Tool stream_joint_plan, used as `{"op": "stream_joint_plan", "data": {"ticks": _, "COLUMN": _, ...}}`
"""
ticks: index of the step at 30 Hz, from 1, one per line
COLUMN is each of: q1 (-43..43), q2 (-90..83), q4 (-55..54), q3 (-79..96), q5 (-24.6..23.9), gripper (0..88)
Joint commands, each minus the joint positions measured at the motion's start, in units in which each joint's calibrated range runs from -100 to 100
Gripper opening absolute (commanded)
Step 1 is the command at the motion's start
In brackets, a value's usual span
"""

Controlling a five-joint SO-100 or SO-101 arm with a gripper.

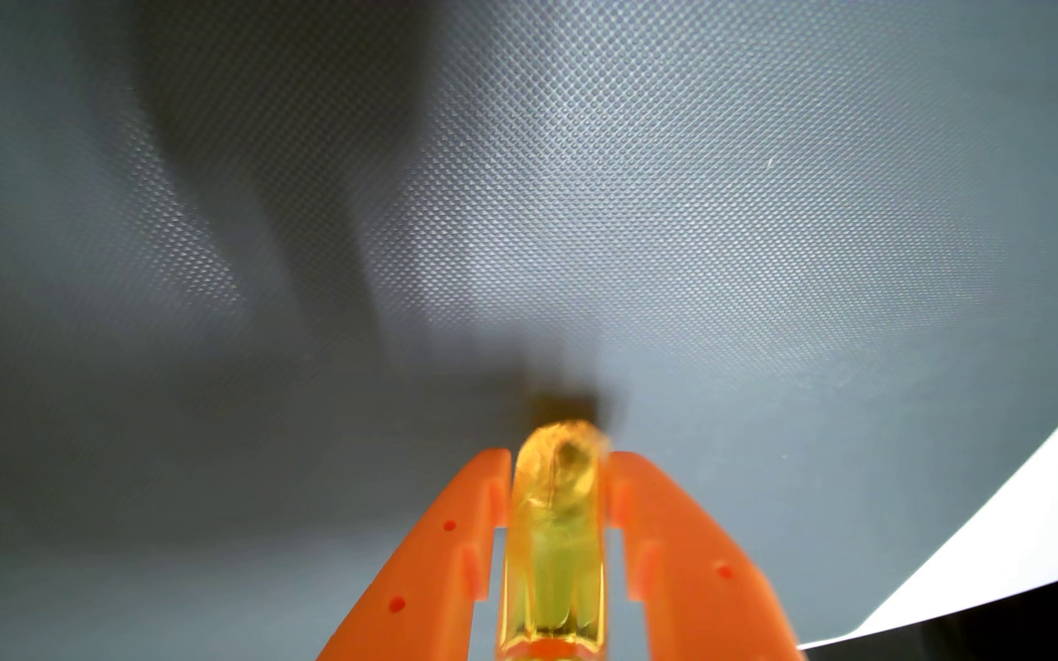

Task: Grab the eyedrops

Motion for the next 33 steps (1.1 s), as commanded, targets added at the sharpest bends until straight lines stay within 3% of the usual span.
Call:
{"op": "stream_joint_plan", "data": {"ticks": 1, "q1": -0.8, "q2": 0.0, "q4": -0.8, "q3": -3.1, "q5": -0.2, "gripper": 2.8}}
{"op": "stream_joint_plan", "data": {"ticks": 8, "q1": -0.9, "q2": -0.1, "q4": -0.8, "q3": -3.2, "q5": -0.2, "gripper": 3.1}}
{"op": "stream_joint_plan", "data": {"ticks": 13, "q1": -0.4, "q2": -0.7, "q4": 1.1, "q3": -4.3, "q5": -0.2, "gripper": 17.5}}
{"op": "stream_joint_plan", "data": {"ticks": 18, "q1": -0.1, "q2": 0.4, "q4": 2.9, "q3": -9.3, "q5": -0.5, "gripper": 19.3}}
{"op": "stream_joint_plan", "data": {"ticks": 33, "q1": 2.2, "q2": -0.2, "q4": 6.0, "q3": -8.8, "q5": -14.4, "gripper": 23.2}}
